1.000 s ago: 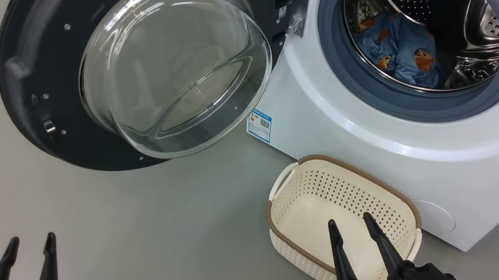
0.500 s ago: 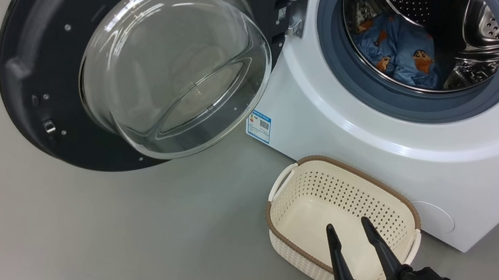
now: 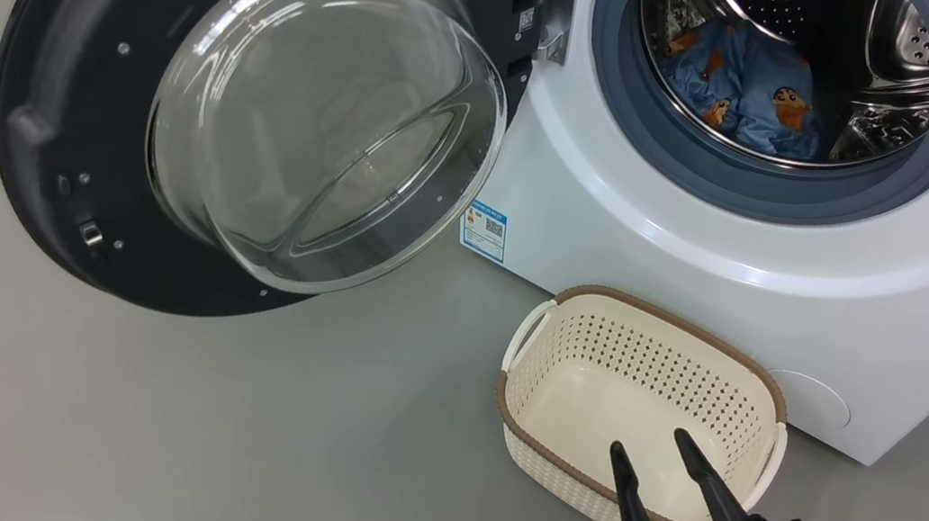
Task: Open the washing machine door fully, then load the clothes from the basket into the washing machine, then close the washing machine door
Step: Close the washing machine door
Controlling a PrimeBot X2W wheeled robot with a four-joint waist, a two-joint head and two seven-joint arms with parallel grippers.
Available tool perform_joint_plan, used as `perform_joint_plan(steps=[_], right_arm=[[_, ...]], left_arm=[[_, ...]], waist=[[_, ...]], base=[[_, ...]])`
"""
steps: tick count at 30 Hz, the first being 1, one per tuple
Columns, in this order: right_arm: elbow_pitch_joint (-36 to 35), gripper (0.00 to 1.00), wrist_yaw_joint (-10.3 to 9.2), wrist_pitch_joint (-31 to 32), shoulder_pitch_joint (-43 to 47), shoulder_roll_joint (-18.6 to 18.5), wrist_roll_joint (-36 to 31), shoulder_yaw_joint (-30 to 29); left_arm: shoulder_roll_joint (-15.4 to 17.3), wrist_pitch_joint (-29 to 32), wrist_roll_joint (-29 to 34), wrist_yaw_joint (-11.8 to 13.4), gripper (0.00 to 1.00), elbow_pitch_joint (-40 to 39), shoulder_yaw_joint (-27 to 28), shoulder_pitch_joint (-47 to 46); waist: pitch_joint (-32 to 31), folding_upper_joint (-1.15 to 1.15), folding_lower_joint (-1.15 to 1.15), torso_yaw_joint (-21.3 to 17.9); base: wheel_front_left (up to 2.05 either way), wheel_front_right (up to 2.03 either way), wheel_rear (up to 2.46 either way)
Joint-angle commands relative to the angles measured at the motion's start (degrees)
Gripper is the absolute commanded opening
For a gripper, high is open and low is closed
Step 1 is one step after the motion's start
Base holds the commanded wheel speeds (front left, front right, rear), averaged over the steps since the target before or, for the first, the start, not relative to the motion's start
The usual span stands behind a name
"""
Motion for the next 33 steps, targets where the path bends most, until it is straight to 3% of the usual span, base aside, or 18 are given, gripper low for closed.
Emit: perform_joint_plan(steps=[1, 8, 14, 20, 33], right_arm=[[-1.5, 1.0, 0.35, -0.3, 0.0, 0.1, -0.2, 1.1], [-2.4, 1.0, 0.35, -0.3, 2.2, 0.1, -1.0, -1.4], [-3.4, 1.0, 0.35, -0.3, 3.8, 0.1, -2.6, -3.2], [-4.3, 1.0, 0.35, -0.3, 4.0, 0.1, -3.8, -4.5], [-4.6, 1.0, 0.35, -0.3, 2.3, 0.1, -6.8, -5.2]], left_arm=[[5.0, 1.3, -1.6, 0.6, 0.0, 1.0, 1.9, -4.7], [11.6, 5.7, -5.6, 2.3, 0.0, 11.2, 3.4, -14.7], [15.5, 10.4, -7.0, 1.4, 0.0, 18.3, 2.4, -20.8], [16.8, 14.0, -7.9, -0.3, 0.0, 22.4, 1.1, -24.7], [20.4, 18.0, -12.3, -2.2, 0.0, 27.4, 3.0, -29.8]], waist=[[0.1, 0.0, 0.0, 0.0], [1.0, 0.0, 0.0, -0.1], [3.4, 0.0, 0.0, 0.0], [5.5, 0.0, 0.0, 0.0], [11.8, 0.0, 0.0, -4.3]], base=[[0.0, 0.0, 0.0], [0.0, 0.0, 0.0], [0.0, 0.0, 0.0], [0.0, 0.0, 0.0], [0.0, 0.0, 0.0]])
